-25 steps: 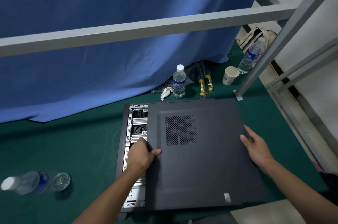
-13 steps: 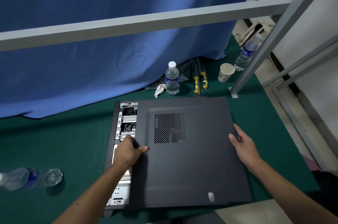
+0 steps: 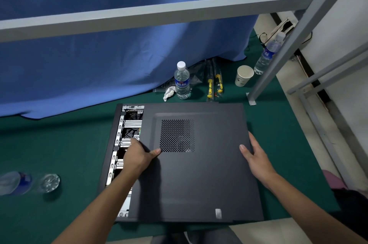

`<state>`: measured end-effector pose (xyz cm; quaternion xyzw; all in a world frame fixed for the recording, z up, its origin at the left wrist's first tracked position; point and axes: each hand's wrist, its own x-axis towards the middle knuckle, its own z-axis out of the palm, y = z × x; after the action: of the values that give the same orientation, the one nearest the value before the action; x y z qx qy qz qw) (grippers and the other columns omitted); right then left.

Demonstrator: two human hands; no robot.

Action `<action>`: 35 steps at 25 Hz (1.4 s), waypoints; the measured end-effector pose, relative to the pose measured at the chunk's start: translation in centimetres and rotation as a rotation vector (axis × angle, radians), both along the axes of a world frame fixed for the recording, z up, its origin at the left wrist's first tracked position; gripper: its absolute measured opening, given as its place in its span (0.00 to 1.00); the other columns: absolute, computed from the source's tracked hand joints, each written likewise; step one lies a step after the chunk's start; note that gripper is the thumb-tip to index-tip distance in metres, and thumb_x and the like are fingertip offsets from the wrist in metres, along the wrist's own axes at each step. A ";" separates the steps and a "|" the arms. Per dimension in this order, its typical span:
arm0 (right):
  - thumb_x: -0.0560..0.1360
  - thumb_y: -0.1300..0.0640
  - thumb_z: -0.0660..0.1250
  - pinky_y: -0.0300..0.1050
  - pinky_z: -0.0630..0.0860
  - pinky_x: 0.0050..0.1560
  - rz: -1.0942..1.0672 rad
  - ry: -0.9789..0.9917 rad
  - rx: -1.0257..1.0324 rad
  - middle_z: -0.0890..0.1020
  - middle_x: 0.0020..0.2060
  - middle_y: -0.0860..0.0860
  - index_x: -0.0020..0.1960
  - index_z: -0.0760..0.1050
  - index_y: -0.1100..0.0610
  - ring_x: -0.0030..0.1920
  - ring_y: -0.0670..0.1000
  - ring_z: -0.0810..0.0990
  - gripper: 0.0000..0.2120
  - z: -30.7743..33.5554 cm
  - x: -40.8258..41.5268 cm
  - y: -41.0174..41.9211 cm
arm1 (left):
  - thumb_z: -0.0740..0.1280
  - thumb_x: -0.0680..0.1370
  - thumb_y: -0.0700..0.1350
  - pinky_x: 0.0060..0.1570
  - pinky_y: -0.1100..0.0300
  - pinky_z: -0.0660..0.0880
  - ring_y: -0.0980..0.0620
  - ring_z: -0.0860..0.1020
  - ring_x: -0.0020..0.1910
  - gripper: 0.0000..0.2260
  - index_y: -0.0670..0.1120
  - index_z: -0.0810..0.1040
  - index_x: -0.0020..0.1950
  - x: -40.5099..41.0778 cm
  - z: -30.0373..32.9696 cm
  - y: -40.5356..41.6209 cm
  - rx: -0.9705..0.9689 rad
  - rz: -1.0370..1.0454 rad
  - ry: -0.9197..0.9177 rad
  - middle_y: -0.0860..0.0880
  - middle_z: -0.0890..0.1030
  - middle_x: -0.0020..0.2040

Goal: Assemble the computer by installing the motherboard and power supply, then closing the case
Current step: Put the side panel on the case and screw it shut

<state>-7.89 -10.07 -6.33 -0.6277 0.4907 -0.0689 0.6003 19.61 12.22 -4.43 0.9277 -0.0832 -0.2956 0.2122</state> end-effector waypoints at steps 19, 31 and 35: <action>0.82 0.57 0.62 0.52 0.64 0.74 -0.125 0.082 -0.091 0.69 0.72 0.44 0.78 0.60 0.48 0.71 0.46 0.69 0.27 0.9 0.1 -0.2 | 0.76 0.69 0.61 0.44 0.56 0.67 0.38 0.79 0.55 0.30 0.44 0.62 0.51 0.6 -0.5 0.2 -0.020 -0.181 -0.006 0.42 0.80 0.53; 0.82 0.57 0.63 0.53 0.62 0.75 -0.172 0.076 -0.123 0.69 0.72 0.44 0.78 0.62 0.47 0.73 0.49 0.67 0.26 0.8 0.4 -0.3 | 0.75 0.72 0.58 0.45 0.58 0.67 0.39 0.79 0.55 0.28 0.45 0.61 0.51 0.8 -0.6 0.2 -0.083 -0.209 0.027 0.44 0.79 0.51; 0.82 0.58 0.62 0.56 0.64 0.74 -0.219 0.080 -0.099 0.70 0.73 0.48 0.77 0.62 0.47 0.73 0.51 0.67 0.25 0.7 0.5 -0.6 | 0.74 0.73 0.57 0.45 0.58 0.67 0.39 0.78 0.55 0.25 0.44 0.61 0.51 0.8 -0.4 -0.1 -0.096 -0.218 0.068 0.44 0.78 0.50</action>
<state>-7.39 -10.66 -5.67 -0.6016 0.5758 -0.1332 0.5374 20.42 12.10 -4.88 0.8914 -0.1902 -0.3440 0.2255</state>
